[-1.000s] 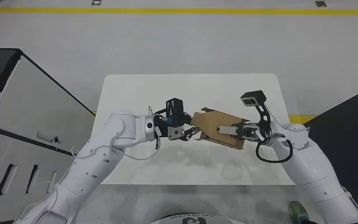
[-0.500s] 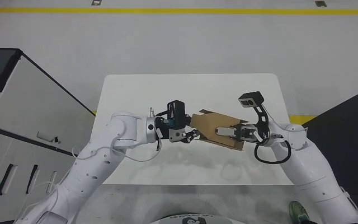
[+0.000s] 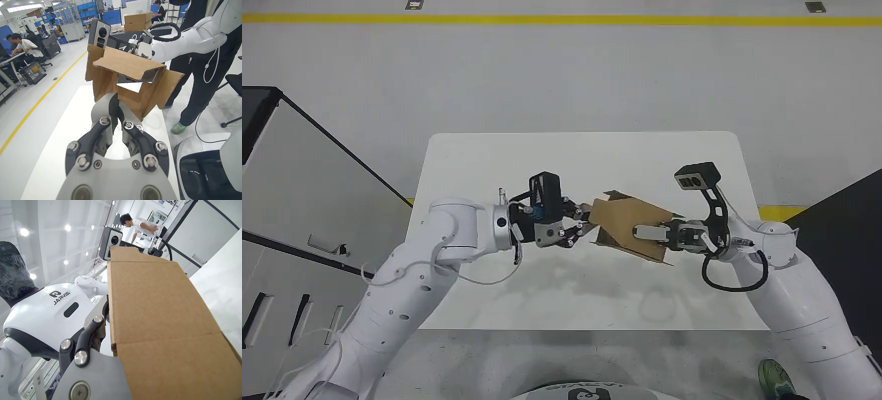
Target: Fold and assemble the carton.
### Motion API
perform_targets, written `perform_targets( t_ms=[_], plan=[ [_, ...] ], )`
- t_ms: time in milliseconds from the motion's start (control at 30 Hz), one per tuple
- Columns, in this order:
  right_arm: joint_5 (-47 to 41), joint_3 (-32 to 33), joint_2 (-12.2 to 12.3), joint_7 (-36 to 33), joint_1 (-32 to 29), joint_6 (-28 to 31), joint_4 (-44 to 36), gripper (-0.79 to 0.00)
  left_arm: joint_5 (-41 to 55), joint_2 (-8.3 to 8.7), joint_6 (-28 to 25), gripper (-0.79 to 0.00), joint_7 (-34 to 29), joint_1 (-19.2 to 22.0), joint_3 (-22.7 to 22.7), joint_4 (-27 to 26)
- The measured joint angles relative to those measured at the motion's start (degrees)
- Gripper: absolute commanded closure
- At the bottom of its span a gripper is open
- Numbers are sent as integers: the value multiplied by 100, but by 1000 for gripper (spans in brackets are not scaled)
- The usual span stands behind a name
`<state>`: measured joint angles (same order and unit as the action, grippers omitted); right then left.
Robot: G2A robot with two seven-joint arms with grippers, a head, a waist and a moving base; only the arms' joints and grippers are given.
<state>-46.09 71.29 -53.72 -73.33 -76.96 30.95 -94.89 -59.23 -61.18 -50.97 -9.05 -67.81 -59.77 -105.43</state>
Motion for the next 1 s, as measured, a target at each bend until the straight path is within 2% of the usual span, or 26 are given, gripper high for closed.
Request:
perform_targets(
  t_ms=[733,1000],
  plan=[
    [24,-213,-112,-56,149,-55,99,0,69,-83,-117,0,135,247,349,201],
    [-40,-82,-111,-55,94,-54,105,0,-17,-74,-10,0,166,254,234,236]
  ],
)
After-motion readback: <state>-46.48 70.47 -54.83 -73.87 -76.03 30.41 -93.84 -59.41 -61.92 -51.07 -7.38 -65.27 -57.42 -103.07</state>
